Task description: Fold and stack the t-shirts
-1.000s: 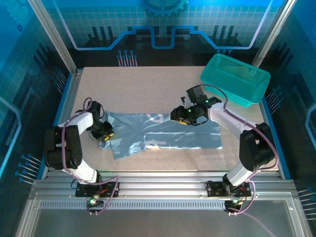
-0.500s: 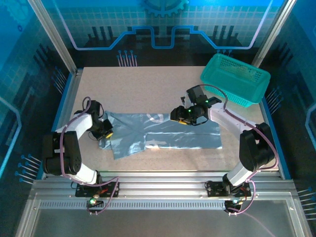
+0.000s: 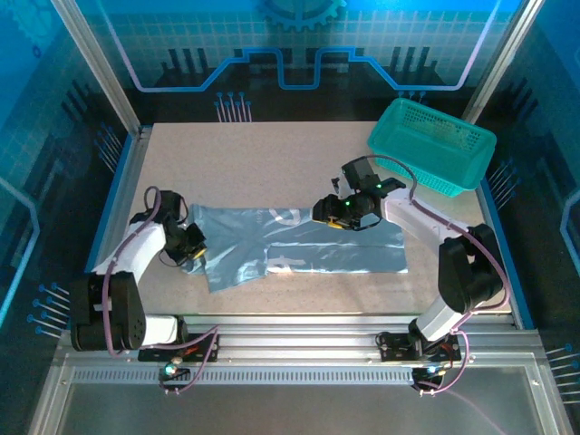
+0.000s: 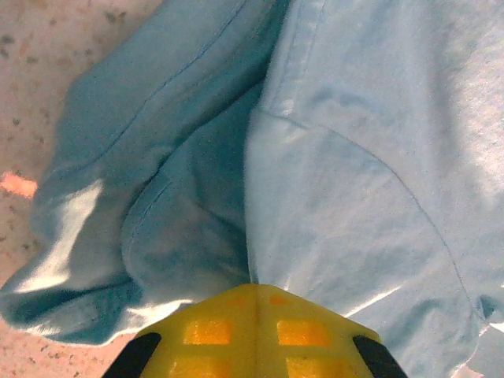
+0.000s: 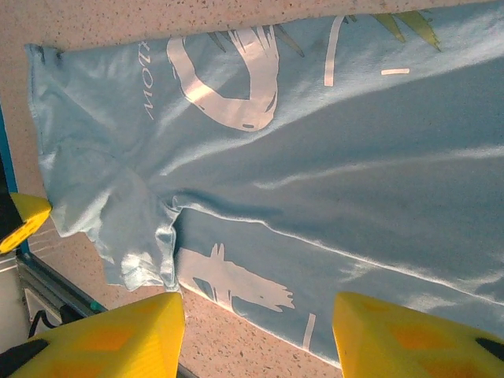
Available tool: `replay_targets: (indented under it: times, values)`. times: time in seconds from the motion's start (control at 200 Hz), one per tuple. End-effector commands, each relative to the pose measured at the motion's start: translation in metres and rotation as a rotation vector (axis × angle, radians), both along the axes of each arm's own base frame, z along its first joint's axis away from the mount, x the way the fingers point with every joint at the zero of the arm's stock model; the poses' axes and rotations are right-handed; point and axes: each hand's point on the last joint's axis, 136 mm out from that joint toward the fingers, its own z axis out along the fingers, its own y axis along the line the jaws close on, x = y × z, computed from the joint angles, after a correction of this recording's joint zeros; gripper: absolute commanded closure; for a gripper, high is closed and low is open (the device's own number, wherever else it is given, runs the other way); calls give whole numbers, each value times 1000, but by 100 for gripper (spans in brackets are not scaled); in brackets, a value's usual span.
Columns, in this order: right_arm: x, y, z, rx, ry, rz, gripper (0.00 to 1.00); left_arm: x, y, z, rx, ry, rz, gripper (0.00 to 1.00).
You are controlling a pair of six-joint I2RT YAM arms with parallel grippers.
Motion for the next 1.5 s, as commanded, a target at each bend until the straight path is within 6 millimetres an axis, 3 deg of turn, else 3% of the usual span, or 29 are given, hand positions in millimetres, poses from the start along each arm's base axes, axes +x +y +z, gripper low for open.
replay_targets:
  times: [0.0,0.39,0.535,0.765,1.101,1.346,1.496]
  values:
    - [3,7,4,19,-8,21,46,-16,-4,0,-9,34,43,100]
    - [4,9,3,22,-3,28,46,-15,-3,-6,3,45,43,100]
    - [4,9,3,20,-1,27,46,-18,-9,-10,-35,49,46,64]
    - [4,10,2,26,3,26,46,-16,-13,-12,-63,27,57,59]
    - [4,11,3,30,3,28,46,-7,-25,-13,-98,4,40,71]
    - [6,11,1,28,4,24,46,-13,-24,-11,-68,9,45,100]
    - [7,11,1,27,4,27,46,1,-16,5,-25,3,63,100]
